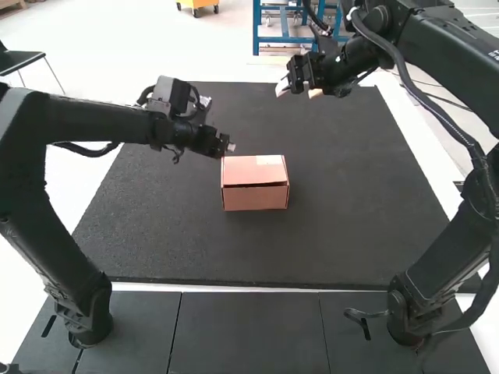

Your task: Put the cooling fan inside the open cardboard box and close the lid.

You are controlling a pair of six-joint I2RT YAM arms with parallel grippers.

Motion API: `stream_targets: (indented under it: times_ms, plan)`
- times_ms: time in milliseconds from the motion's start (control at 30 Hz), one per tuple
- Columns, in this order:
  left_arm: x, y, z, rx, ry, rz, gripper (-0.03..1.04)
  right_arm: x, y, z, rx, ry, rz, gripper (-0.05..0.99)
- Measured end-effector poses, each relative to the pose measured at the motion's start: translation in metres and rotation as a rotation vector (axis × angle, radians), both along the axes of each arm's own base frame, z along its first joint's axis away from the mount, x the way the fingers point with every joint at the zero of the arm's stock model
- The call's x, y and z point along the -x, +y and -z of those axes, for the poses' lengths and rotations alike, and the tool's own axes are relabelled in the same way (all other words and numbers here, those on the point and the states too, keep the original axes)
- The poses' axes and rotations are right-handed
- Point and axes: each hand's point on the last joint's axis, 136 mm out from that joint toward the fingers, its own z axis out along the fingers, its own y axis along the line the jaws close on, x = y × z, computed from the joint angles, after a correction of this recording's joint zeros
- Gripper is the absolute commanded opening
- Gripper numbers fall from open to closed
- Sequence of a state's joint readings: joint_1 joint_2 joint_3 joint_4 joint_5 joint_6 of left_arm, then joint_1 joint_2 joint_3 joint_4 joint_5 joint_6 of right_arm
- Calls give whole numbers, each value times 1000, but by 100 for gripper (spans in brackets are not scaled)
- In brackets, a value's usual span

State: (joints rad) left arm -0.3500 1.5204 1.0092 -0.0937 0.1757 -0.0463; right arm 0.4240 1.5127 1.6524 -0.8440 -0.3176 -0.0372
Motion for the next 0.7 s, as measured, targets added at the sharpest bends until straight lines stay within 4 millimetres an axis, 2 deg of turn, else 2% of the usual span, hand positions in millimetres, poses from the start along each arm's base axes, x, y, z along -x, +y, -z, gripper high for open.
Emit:
stream_targets:
  times_ms: [100, 200, 267, 400, 500, 600, 700]
  plan:
    - [2, 8, -50, 51, -119, -21, 97, -7, -2, -1, -7, -36, 22, 91]
    - [7, 14, -81, 93, -218, -34, 97, -15, -9, -6, -31, -90, 66, 91]
    - [13, 19, -87, 119, -248, -50, 97, -23, -17, -13, -53, -142, 104, 91]
    - [29, 29, -79, 145, -261, -76, 97, -35, -40, -25, -99, -259, 196, 91]
    - [46, 34, -85, 165, -308, -75, 97, -43, -62, -27, -133, -321, 285, 91]
    - [64, 40, -99, 179, -378, -67, 97, -45, -85, -15, -148, -337, 368, 91]
    - [77, 51, -108, 178, -440, -87, 97, -42, -106, 7, -145, -325, 431, 91]
